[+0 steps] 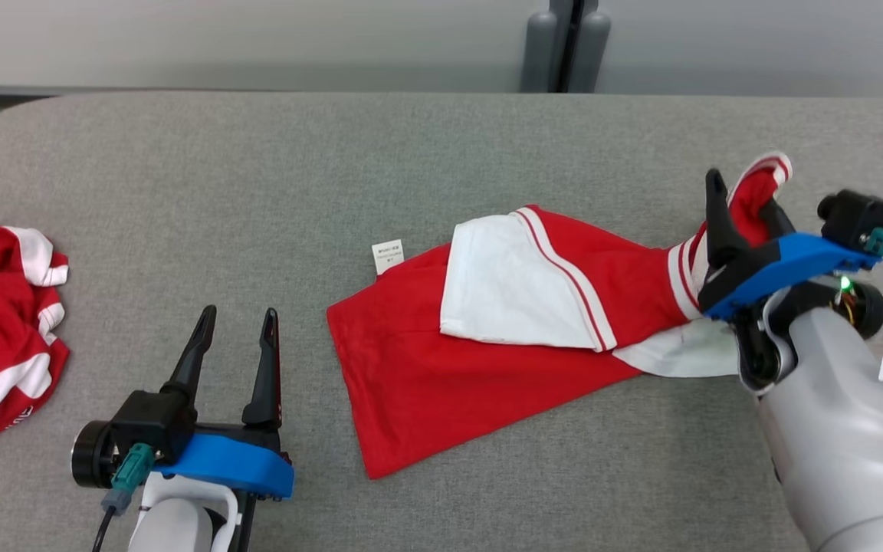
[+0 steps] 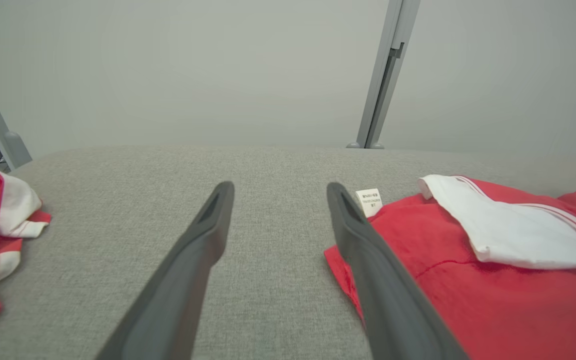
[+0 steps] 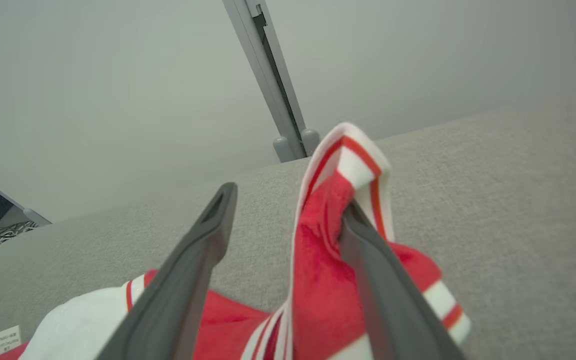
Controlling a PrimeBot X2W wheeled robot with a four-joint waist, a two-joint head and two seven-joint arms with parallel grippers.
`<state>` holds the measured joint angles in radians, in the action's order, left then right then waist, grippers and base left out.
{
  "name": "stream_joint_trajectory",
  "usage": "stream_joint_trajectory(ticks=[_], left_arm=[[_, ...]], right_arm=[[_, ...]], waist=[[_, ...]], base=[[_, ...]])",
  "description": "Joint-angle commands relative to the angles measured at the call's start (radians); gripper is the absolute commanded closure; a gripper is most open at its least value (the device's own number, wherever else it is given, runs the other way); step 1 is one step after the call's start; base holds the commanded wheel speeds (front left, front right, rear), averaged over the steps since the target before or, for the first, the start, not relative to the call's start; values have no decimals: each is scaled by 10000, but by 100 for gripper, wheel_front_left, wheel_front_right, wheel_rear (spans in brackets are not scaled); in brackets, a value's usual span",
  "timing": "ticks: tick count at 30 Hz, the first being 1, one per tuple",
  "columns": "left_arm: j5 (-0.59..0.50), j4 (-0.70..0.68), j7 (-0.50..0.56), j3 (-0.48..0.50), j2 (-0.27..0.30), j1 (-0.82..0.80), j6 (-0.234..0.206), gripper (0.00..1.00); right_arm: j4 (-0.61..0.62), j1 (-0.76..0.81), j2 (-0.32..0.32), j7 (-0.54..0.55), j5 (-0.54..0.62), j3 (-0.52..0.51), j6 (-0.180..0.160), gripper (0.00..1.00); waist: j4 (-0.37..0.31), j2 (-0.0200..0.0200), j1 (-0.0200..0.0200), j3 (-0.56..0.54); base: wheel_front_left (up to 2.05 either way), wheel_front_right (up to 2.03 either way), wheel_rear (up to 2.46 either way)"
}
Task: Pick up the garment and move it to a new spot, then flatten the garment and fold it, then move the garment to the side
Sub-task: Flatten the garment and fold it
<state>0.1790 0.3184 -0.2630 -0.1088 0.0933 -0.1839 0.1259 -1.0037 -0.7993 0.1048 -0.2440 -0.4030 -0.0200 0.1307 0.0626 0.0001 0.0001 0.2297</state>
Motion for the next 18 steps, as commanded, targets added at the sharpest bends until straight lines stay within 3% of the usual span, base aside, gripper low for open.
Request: stream_joint_trajectory(ticks=[1,11,18], left_arm=[[53,7,-26,40,11,100,41,0],[119,67,-26,391,-39,611,-54,0],[97,130,-26,395,-104,800,-38,0]], right_arm=[[-52,331,114,-61,50,71,1,0],[997,2278,294,-37,100,1394,1,0],[1847,3503,353,585,415,1549,3,0]], waist=[[-135,-1,-1,-162],[-814,-1,-1,-1033],[-909,-1,-1,-1374]], base=[[0,0,0],[0,0,0],[0,0,0]])
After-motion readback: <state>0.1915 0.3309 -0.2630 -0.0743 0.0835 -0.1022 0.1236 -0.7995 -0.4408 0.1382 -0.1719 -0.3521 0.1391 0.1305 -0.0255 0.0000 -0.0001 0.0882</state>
